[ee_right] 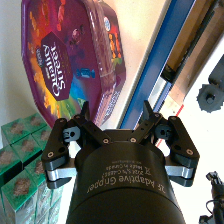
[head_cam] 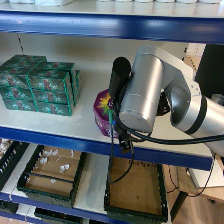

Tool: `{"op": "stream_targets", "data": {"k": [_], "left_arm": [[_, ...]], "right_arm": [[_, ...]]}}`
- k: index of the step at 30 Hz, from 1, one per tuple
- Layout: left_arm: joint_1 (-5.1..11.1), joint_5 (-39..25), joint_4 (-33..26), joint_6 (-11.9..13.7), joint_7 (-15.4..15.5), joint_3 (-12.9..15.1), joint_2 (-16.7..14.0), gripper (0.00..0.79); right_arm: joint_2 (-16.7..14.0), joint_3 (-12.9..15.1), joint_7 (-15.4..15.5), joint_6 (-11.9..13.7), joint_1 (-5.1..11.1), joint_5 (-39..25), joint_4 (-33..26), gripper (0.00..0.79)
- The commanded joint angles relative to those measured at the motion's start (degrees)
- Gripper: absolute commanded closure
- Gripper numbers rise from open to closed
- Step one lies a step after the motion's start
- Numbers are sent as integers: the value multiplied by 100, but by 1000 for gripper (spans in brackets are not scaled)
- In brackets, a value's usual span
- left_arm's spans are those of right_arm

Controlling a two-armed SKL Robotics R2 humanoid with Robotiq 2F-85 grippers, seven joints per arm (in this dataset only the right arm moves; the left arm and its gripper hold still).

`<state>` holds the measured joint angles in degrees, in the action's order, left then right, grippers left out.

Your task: Pick up Quality Street box

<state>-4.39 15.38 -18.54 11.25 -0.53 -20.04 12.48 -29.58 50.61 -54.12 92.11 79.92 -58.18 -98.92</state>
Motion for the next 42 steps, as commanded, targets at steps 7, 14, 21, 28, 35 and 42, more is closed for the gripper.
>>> {"op": "stream_targets", "data": {"k": [7, 14, 21, 28, 35, 42], "left_arm": [[0, 0, 0, 0, 0, 0, 0, 785], [0, 0, 0, 0, 0, 0, 0, 785], [0, 0, 0, 0, 0, 0, 0, 785], [0, 0, 0, 0, 0, 0, 0, 785], [0, 0, 0, 0, 0, 0, 0, 785], [0, 0, 0, 0, 0, 0, 0, 785]], "right_arm": [[46, 36, 3, -33, -27, 15, 162, 103], [65, 61, 0, -68, -54, 107, 259, 214], [66, 68, -1, -80, -81, 202, 319, 358], [58, 78, 6, -80, -106, 238, 335, 479], [49, 97, -2, -71, -121, 266, 339, 626], [31, 122, 0, -53, -134, 343, 339, 775]]}}
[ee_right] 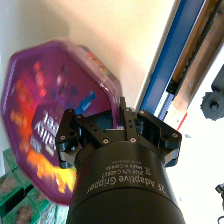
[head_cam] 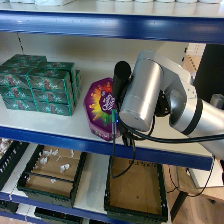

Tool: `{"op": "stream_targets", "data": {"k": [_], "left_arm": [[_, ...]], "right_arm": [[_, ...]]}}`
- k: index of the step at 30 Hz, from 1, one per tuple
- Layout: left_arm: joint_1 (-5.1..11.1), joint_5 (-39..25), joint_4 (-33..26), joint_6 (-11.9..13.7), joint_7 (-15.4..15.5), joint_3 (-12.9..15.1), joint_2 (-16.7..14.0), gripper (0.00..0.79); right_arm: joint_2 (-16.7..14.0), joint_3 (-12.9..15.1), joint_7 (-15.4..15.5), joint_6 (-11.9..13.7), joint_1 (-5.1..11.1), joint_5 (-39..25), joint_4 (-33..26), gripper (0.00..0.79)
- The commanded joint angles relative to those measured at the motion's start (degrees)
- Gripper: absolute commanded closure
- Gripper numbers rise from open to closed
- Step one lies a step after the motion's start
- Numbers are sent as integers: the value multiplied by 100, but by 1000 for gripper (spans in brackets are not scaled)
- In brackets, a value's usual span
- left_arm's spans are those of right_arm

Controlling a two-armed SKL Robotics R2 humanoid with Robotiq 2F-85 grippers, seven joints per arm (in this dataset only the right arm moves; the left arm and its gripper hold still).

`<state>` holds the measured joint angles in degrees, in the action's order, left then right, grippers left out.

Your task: Pick up Quality Street box

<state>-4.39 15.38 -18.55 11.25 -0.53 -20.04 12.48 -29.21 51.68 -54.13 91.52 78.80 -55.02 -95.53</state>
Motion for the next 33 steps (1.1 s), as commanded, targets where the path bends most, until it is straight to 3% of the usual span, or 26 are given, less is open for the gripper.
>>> {"op": "stream_targets", "data": {"k": [1, 33], "left_arm": [[0, 0, 0, 0, 0, 0, 0, 785], [0, 0, 0, 0, 0, 0, 0, 785]], "right_arm": [[-10, 16, 0, 6, -23, 31, -1, 773], [-279, -144, 1, -2, 21, 39, -125, 785]]}}
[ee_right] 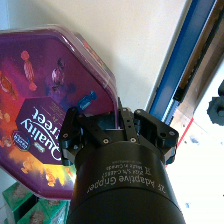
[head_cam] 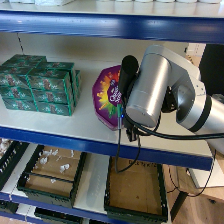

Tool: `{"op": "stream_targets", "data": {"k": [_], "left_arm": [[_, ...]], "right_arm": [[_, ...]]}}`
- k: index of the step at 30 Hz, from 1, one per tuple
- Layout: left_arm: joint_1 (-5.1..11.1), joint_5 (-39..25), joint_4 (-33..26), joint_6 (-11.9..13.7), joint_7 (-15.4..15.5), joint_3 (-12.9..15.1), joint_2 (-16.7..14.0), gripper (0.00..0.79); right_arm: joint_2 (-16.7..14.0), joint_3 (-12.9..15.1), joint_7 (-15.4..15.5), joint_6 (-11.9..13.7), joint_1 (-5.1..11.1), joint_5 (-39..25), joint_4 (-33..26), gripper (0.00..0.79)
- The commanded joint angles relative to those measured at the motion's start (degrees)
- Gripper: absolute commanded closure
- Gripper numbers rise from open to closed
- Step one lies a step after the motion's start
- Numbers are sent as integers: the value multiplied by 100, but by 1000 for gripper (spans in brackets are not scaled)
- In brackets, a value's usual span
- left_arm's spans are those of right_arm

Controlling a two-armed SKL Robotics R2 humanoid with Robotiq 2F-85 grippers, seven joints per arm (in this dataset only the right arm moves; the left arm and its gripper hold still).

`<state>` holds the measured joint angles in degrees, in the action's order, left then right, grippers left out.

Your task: Pick up Quality Street box

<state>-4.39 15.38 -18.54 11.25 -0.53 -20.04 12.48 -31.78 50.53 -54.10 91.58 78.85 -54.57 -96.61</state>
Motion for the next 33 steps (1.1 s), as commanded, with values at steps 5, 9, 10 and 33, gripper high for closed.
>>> {"op": "stream_targets", "data": {"k": [5, 9, 10, 33], "left_arm": [[0, 0, 0, 0, 0, 0, 0, 785], [0, 0, 0, 0, 0, 0, 0, 785], [0, 0, 0, 0, 0, 0, 0, 785], [0, 0, 0, 0, 0, 0, 0, 785]], "right_arm": [[-76, -67, -3, -16, 22, -9, -86, 785], [-126, -93, -3, -25, 25, -15, -154, 785], [-133, -100, 3, -25, 18, -17, -178, 785], [-494, -232, -4, -34, -9, -194, -653, 785]]}}
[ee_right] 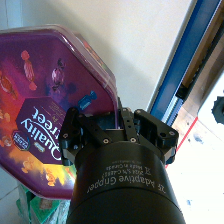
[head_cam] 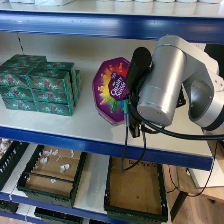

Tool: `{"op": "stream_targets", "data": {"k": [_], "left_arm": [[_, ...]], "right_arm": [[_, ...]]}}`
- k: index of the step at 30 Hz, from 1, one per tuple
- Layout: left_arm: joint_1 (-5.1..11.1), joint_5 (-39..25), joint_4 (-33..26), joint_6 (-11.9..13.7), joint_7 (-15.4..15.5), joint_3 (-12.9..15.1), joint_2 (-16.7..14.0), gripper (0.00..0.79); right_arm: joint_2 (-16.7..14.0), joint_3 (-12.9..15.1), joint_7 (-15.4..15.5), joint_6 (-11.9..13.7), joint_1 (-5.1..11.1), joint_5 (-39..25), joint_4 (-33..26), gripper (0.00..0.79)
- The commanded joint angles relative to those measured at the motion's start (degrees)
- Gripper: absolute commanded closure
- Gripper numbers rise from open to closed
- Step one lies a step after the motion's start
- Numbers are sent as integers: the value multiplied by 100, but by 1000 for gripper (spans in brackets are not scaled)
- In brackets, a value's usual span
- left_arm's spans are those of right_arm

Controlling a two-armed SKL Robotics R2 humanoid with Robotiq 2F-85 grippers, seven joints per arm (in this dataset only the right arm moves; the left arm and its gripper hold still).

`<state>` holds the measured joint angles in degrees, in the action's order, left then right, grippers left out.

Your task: Pick up Quality Street box

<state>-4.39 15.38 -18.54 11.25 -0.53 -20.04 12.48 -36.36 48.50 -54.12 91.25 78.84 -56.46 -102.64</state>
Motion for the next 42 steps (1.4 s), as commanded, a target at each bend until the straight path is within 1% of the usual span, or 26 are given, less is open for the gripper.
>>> {"op": "stream_targets", "data": {"k": [1, 16, 26, 33, 42], "left_arm": [[0, 0, 0, 0, 0, 0, 0, 785], [0, 0, 0, 0, 0, 0, 0, 785], [0, 0, 0, 0, 0, 0, 0, 785], [0, 0, 0, 0, 0, 0, 0, 785], [0, 0, 0, 0, 0, 0, 0, 785]], "right_arm": [[-55, -37, 0, -6, -8, -3, -82, 785], [-265, -90, 5, -11, -48, -20, -493, 785], [-424, -147, 6, -76, -78, -29, -822, 785], [-560, -206, 1, -137, -79, -356, -1002, 785], [-710, -234, 2, -214, -88, -365, -1324, 785]]}}
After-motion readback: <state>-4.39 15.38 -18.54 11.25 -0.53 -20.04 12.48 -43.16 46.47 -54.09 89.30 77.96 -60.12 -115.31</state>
